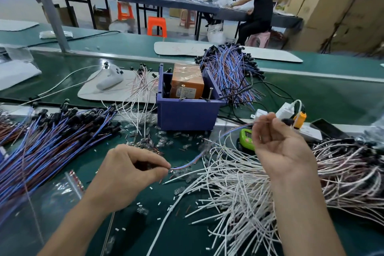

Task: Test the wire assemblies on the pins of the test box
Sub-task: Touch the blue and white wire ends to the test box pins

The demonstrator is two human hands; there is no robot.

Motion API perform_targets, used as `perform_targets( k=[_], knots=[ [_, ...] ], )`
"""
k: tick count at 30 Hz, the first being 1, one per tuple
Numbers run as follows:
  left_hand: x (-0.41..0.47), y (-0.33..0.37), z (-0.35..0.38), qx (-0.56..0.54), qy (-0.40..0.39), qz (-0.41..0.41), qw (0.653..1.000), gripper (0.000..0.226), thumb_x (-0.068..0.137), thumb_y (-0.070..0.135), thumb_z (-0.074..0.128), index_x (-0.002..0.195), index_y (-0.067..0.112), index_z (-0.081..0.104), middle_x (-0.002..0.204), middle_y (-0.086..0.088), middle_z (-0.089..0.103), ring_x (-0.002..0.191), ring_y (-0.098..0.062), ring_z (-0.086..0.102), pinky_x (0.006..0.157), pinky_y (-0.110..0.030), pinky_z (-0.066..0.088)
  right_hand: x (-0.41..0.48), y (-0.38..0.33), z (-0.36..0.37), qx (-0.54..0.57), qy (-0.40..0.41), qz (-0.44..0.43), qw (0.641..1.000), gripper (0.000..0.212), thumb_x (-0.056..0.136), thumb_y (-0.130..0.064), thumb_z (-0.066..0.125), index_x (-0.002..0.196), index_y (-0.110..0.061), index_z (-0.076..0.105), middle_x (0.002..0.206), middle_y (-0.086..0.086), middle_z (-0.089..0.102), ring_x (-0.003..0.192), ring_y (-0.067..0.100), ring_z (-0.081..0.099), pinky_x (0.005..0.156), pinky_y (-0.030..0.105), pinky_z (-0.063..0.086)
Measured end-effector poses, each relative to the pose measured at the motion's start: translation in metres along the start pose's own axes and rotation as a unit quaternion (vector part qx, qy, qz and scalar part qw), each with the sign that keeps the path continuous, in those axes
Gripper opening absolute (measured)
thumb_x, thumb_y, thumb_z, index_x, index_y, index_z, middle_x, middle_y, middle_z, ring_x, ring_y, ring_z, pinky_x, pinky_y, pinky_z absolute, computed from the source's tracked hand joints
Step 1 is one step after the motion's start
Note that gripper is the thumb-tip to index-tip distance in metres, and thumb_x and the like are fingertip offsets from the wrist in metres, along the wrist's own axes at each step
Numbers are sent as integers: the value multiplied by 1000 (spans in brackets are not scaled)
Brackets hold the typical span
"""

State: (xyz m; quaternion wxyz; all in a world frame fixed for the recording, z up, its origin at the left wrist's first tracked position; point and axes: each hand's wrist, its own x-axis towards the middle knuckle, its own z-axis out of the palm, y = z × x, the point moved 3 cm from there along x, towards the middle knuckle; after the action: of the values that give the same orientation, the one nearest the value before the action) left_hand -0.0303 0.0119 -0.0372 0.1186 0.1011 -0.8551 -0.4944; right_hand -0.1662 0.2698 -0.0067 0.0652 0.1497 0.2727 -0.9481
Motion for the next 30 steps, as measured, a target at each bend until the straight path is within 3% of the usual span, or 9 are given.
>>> perform_targets(
  k=[2, 4, 6, 9, 13, 15, 19, 25, 30],
  knots=[
    [0, 1, 3, -20, -5, 3, 1000, 21, 67, 29, 93, 73, 45, 81, 68, 7, 75, 57, -7, 63, 54, -21, 48, -1, 5, 4, 84, -34, 75, 993, 16, 97, -12, 61, 95, 2, 70, 88, 10, 77, 79, 20, 76, 75, 33, 63],
    [0, 2, 5, -30, -5, 4, 1000, 15, 65, 36, 89, 75, 44, 82, 71, 5, 76, 64, -20, 69, 59, -31, 54, 0, 17, 6, 28, -65, 118, 991, 31, 101, -24, 59, 96, 3, 74, 91, 12, 78, 85, 26, 77, 80, 42, 61],
    [0, 1, 7, -26, 0, 6, 1000, 17, 68, 31, 92, 76, 43, 82, 72, 5, 77, 68, -25, 69, 61, -38, 56, 0, 27, 9, -37, -89, 113, 989, 37, 104, -27, 52, 87, -5, 75, 76, 7, 74, 71, 23, 75, 75, 42, 60],
    [0, -2, 6, -34, 37, 4, 999, 22, 66, 28, 94, 76, 43, 82, 69, 6, 76, 58, -15, 66, 53, -24, 52, -4, 18, 11, -127, -134, 44, 982, 38, 106, -24, 47, 82, -7, 71, 60, 7, 56, 40, 13, 44, 48, 26, 49],
    [4, 3, 3, -124, 128, -17, 984, 35, 65, 9, 94, 82, 38, 82, 73, 3, 78, 62, -10, 71, 59, -16, 54, -15, 16, 9, -441, -182, -35, 878, 27, 104, -7, 52, 89, -6, 75, 58, 13, 54, 37, 9, 37, 39, 22, 32],
    [10, 16, 8, -152, 119, -10, 981, 38, 65, 7, 93, 83, 37, 83, 73, 1, 78, 62, -10, 71, 59, -16, 54, -23, 29, 9, -490, -212, -15, 846, 26, 101, -2, 55, 91, -8, 78, 66, 17, 62, 38, 6, 35, 40, 20, 30],
    [26, 49, 19, -150, 22, 20, 988, 47, 68, 7, 93, 96, 42, 79, 73, 2, 77, 62, -7, 71, 59, -15, 53, -39, 52, 10, -469, -282, 19, 837, 17, 88, -4, 70, 97, -13, 81, 91, 11, 78, 56, 10, 51, 46, 21, 34],
    [39, 62, 23, -114, 21, 58, 992, 63, 65, 19, 91, 115, 49, 66, 78, 3, 77, 67, -10, 73, 62, -18, 54, -37, 71, 9, -460, -255, 12, 850, 15, 68, -18, 81, 83, -16, 79, 78, 14, 70, 49, 11, 37, 43, 23, 28],
    [38, 50, 40, -349, 49, -11, 936, 79, 52, 22, 90, 125, 34, 61, 92, 1, 78, 64, -14, 70, 55, -21, 54, -34, 72, 10, -411, -245, -5, 878, 15, 63, -5, 86, 70, -15, 76, 70, 15, 67, 49, 13, 38, 43, 22, 28]
  ],
)
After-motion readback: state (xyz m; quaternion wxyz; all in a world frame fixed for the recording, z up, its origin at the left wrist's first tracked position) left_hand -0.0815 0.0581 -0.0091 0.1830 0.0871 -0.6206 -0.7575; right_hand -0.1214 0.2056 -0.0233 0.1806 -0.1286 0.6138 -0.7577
